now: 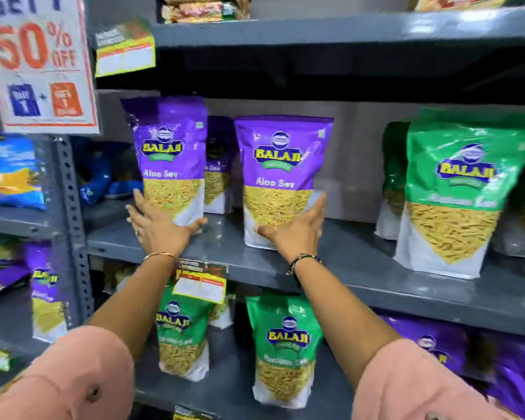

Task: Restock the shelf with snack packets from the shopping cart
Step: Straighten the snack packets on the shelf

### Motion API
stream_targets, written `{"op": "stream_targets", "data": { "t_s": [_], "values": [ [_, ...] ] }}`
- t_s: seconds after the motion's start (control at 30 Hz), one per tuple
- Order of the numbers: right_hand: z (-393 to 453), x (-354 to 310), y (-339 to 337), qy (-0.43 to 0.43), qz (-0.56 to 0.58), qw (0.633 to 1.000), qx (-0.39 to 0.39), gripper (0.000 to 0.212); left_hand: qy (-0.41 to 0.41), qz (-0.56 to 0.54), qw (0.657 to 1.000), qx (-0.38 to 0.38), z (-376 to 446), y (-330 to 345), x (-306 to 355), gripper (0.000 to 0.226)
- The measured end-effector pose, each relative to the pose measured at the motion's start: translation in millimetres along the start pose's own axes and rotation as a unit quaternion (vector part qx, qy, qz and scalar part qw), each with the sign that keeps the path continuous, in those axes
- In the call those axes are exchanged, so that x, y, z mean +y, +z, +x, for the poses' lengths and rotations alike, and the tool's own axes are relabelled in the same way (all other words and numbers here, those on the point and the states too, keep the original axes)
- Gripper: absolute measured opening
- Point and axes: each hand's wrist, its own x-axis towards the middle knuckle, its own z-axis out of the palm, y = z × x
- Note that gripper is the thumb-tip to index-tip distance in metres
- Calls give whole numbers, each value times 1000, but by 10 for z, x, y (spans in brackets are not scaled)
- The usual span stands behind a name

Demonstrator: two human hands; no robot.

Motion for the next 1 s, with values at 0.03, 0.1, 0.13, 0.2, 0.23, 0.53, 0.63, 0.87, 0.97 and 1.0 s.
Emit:
{"op": "stream_targets", "data": {
  "t_s": [0.03,0.1,0.13,0.2,0.23,0.53,0.63,0.87,0.97,1.0],
  "values": [
    [4,1,110,16,-3,1000,-2,144,-2,4,1000,-24,123,-20,-105,146],
    [9,12,249,43,-22,999,-9,145,-15,-1,997,-69,308,-21,-220,151],
    [14,12,298,53,-36,998,-8,145,-29,-10,996,-85,375,-11,-246,153],
    [43,13,353,66,-58,996,0,144,-49,0,993,-108,449,-1,-245,154],
    [57,13,370,71,-65,995,2,143,-52,18,992,-118,455,5,-239,153],
    [56,-16,415,69,-94,993,0,142,-29,54,991,-118,486,31,-283,139],
    [50,-19,421,67,-105,992,0,143,-33,53,991,-119,471,25,-274,139],
    [26,-24,399,69,-104,992,-13,142,-30,57,991,-114,443,11,-265,138],
    [-33,-64,363,71,-107,992,-17,144,-38,45,993,-103,414,-22,-242,146],
    [-54,-65,345,66,-112,991,-13,144,-36,36,995,-90,394,-46,-228,147]
  ]
}}
